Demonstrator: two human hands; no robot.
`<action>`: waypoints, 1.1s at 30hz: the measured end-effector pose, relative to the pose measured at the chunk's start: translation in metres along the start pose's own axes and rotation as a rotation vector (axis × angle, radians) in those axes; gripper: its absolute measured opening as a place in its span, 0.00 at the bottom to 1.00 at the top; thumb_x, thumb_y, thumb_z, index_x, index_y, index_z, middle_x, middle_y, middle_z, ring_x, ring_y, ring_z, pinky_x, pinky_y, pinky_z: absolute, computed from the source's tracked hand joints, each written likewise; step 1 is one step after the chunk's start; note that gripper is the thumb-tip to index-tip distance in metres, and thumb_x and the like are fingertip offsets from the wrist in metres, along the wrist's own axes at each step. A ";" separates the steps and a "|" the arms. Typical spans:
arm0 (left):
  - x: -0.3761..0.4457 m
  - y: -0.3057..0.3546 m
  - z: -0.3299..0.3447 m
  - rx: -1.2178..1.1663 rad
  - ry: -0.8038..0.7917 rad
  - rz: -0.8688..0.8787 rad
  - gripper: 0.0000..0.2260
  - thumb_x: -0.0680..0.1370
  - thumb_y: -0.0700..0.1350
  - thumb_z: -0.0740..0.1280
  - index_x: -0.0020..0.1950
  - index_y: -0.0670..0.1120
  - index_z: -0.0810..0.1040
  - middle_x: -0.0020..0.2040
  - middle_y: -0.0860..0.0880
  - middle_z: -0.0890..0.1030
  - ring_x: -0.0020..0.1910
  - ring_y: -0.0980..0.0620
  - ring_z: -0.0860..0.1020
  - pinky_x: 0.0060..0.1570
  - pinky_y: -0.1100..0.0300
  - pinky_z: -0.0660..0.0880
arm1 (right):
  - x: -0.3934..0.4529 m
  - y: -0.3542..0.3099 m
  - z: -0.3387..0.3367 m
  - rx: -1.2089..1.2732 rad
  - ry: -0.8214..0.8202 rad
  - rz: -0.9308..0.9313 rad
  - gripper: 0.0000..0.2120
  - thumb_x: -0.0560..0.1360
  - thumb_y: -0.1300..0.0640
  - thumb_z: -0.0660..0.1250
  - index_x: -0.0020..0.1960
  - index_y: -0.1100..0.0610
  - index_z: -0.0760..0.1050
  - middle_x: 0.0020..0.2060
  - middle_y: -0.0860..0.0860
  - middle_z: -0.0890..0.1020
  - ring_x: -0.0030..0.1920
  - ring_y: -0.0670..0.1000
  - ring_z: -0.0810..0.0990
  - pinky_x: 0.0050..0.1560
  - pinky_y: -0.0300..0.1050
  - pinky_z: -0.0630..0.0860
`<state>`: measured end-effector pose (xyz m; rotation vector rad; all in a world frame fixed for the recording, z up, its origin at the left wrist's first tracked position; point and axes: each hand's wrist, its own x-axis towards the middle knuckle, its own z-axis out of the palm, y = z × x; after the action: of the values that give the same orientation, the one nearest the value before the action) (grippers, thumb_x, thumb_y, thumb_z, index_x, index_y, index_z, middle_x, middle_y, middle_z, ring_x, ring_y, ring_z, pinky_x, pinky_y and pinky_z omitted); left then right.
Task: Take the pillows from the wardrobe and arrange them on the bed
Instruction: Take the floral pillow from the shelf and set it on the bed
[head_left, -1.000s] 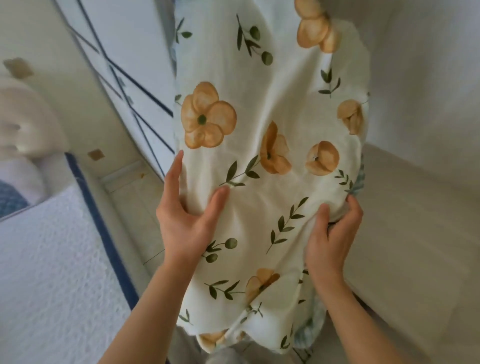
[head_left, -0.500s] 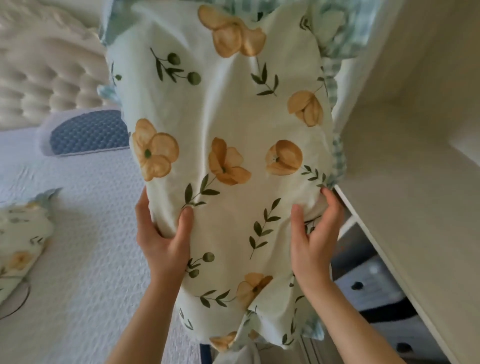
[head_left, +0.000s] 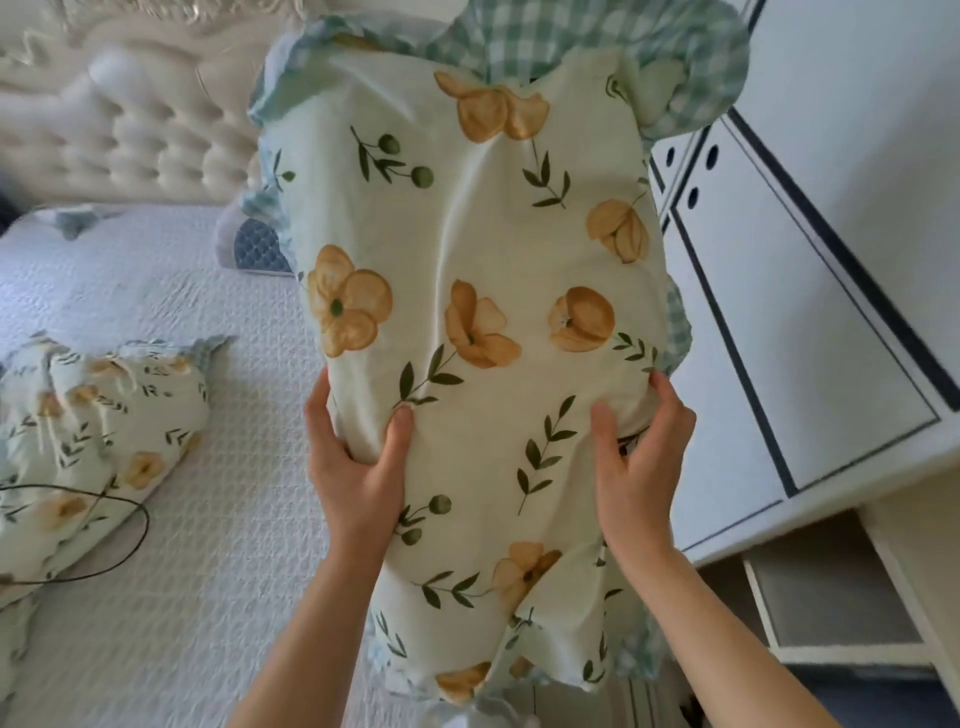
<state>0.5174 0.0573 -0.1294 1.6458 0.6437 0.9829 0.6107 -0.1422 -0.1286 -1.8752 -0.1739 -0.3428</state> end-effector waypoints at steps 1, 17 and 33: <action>0.010 -0.003 0.003 0.014 0.003 -0.013 0.32 0.70 0.60 0.72 0.72 0.55 0.68 0.57 0.65 0.79 0.55 0.66 0.78 0.45 0.74 0.75 | 0.008 0.001 0.009 -0.010 -0.008 0.004 0.28 0.76 0.48 0.66 0.72 0.53 0.61 0.59 0.48 0.68 0.57 0.45 0.71 0.51 0.29 0.71; 0.125 -0.054 0.097 0.214 0.039 -0.079 0.35 0.69 0.64 0.71 0.73 0.56 0.66 0.64 0.52 0.71 0.61 0.61 0.71 0.55 0.60 0.72 | 0.146 0.052 0.111 -0.135 -0.135 0.097 0.26 0.77 0.50 0.65 0.72 0.55 0.62 0.60 0.55 0.71 0.61 0.52 0.70 0.61 0.57 0.73; 0.246 -0.063 0.247 0.281 0.176 -0.154 0.32 0.65 0.64 0.73 0.66 0.60 0.67 0.61 0.57 0.70 0.53 0.77 0.69 0.44 0.67 0.70 | 0.348 0.127 0.204 -0.100 -0.340 0.140 0.27 0.78 0.46 0.60 0.74 0.50 0.58 0.64 0.50 0.67 0.52 0.38 0.63 0.55 0.38 0.63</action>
<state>0.8593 0.1490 -0.1437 1.7327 1.0512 0.9645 1.0064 -0.0083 -0.1917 -2.0224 -0.2568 0.0675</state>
